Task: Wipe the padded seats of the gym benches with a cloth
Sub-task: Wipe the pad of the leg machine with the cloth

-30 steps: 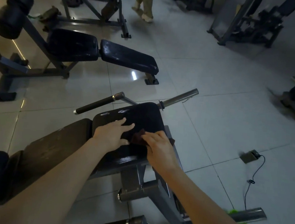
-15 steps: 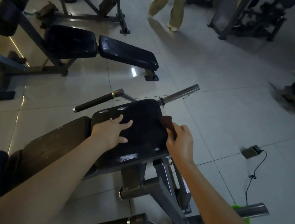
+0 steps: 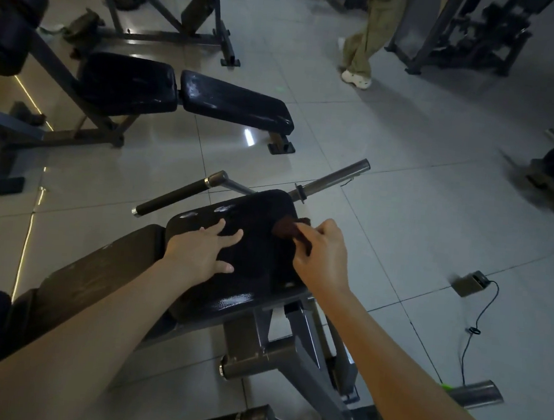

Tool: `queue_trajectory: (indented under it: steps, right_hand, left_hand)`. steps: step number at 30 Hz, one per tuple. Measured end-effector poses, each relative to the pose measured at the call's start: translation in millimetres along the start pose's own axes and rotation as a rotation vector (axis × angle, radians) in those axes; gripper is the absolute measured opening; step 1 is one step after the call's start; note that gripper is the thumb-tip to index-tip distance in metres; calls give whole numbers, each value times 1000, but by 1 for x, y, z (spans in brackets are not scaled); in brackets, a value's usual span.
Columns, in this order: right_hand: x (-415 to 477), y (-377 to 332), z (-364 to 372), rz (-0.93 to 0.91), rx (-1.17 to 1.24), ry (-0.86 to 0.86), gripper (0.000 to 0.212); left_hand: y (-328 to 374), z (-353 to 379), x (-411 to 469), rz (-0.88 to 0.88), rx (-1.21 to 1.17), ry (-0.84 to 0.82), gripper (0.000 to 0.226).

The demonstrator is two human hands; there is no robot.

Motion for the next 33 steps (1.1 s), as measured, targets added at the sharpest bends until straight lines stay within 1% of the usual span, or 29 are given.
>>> queue_trajectory:
  steps: [2,4,6,7,9,12,15,17,19,21,23,24,25,28,29,31,33]
  right_hand:
    - [-19,-17,5,-147,-28,-66,30]
    - [-48,-42,21,-320,-21,-181,28]
    - [-65,-56,31,-403,-46,-237,29]
    - [-63,-56,30,-402,-70,-217,30]
    - [-45,-49,19,-310,-91,-149,29]
    - [-4,-28,3,-91,-103,-19,29]
    - [13,-22,7,19,-108,46,30]
    - [-5,-29,16,8,-102,54,27]
    - [-37,-43,28,-100,-87,12,22]
    - [-60,-53,34,-233,-67,-52,23]
    - [-54,-48,28,-298,-96,-23,22]
    - [-46,-42,21,-282,-125,8,22]
    - [-36,-32,14,-220,-142,43,23]
    - [-23,1,0,80,-59,135,30]
    - [-27,7,0,142,-1,160,31]
    - [-42,9,5,176,77,203,29]
    - [-60,5,7,141,83,228,33]
  left_hand:
    - [-1,0,0,3,-1,0,73]
    - [-2,2,0,1,3,4,73]
    - [-1,5,0,-4,6,19,71]
    - [-1,6,0,-3,0,23,71]
    - [-2,5,1,6,-22,19,72]
    - [-3,6,1,15,-34,14,73]
    - [-2,8,1,2,-36,11,73]
    - [-1,8,0,-3,-46,10,73]
    - [-1,9,0,-1,-54,20,73]
    - [-3,10,-1,-3,-50,30,72]
    - [-3,10,0,4,-46,35,72]
    - [-3,10,-1,8,-45,35,73]
    - [-3,9,0,13,-43,33,73]
    - [-4,10,1,18,-47,34,73]
    - [-4,11,1,18,-49,32,73]
    - [-5,11,2,20,-46,28,73]
    - [-6,11,2,23,-36,32,73]
Point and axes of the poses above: each hand's wrist, its own x-axis towards the middle knuckle, its own z-axis out of the palm, y = z × x, the point moved 4 cm from there along x, towards the middle knuckle, and after that the axes turned 1 degree about y, right-handed, at the moved point
